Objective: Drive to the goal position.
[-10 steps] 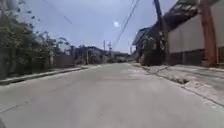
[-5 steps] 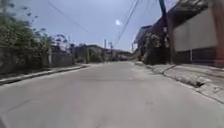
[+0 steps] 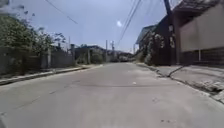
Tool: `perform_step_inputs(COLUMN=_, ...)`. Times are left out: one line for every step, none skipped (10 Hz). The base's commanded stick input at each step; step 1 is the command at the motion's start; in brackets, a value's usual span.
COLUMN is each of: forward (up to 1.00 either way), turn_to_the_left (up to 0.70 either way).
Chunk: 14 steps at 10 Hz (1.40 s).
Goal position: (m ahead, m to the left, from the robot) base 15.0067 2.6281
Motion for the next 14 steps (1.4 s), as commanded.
perform_step_inputs(forward=0.85, turn_to_the_left=-0.33)
perform_step_inputs(forward=0.85, turn_to_the_left=-0.33)
perform_step_inputs(forward=0.85, turn_to_the_left=-0.33)
perform_step_inputs(forward=0.85, turn_to_the_left=-0.33)
perform_step_inputs(forward=0.85, turn_to_the_left=-0.33)
perform_step_inputs(forward=0.85, turn_to_the_left=-0.12)
perform_step_inputs(forward=0.85, turn_to_the_left=0.01)
perform_step_inputs(forward=0.85, turn_to_the_left=0.01)
perform_step_inputs(forward=0.85, turn_to_the_left=0.01)
perform_step_inputs(forward=0.85, turn_to_the_left=0.01)
perform_step_inputs(forward=0.85, turn_to_the_left=0.01)
perform_step_inputs(forward=0.85, turn_to_the_left=0.01)
perform_step_inputs(forward=0.85, turn_to_the_left=0.01)
perform_step_inputs(forward=0.85, turn_to_the_left=0.01)
